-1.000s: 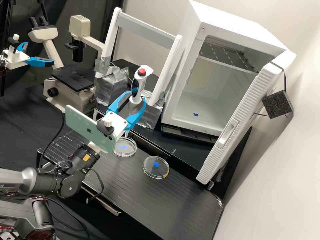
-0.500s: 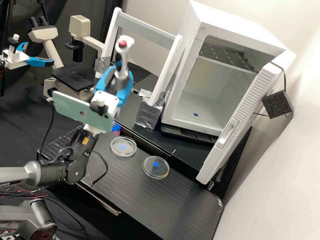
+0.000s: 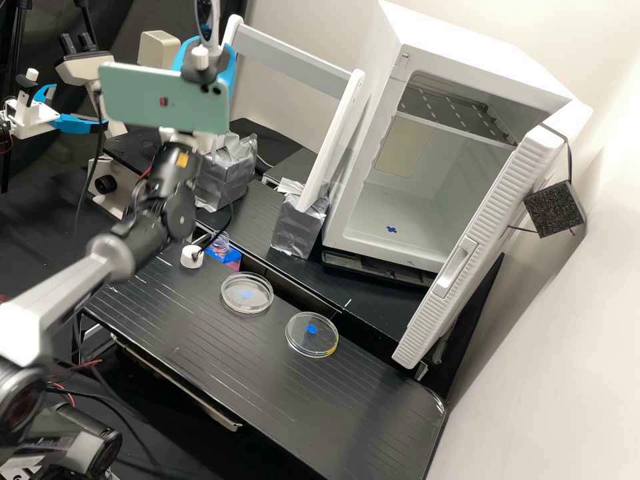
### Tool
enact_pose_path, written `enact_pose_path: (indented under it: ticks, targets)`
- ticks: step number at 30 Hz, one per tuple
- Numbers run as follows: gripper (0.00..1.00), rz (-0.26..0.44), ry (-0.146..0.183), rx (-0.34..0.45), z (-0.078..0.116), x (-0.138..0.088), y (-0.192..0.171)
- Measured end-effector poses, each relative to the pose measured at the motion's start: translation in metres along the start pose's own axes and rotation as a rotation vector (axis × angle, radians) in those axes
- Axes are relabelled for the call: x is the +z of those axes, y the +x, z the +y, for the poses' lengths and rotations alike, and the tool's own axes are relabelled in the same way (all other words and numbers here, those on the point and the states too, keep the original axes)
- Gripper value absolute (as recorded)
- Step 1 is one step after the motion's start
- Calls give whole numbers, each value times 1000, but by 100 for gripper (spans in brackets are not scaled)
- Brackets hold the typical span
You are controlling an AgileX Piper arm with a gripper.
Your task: Use the pipette
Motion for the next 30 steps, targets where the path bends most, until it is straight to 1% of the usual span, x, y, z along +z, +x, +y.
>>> enact_pose_path:
  ticks: [1,5,7,10,14,16,22,25,30]
  targets:
    - [0,-34,1,-13,0,3,10]
    - [0,-164,-20,-76,-3,19,45]
    - [0,-222,-42,-96,-4,29,59]
    - [0,-293,-51,-111,-6,41,72]
    - [0,-356,-54,-116,-6,52,84]
    - [0,-373,-56,-107,-2,55,89]
    - [0,-385,-62,-85,4,58,101]
    - [0,-391,-55,-81,5,61,106]
    - [0,-405,-33,-78,3,65,112]
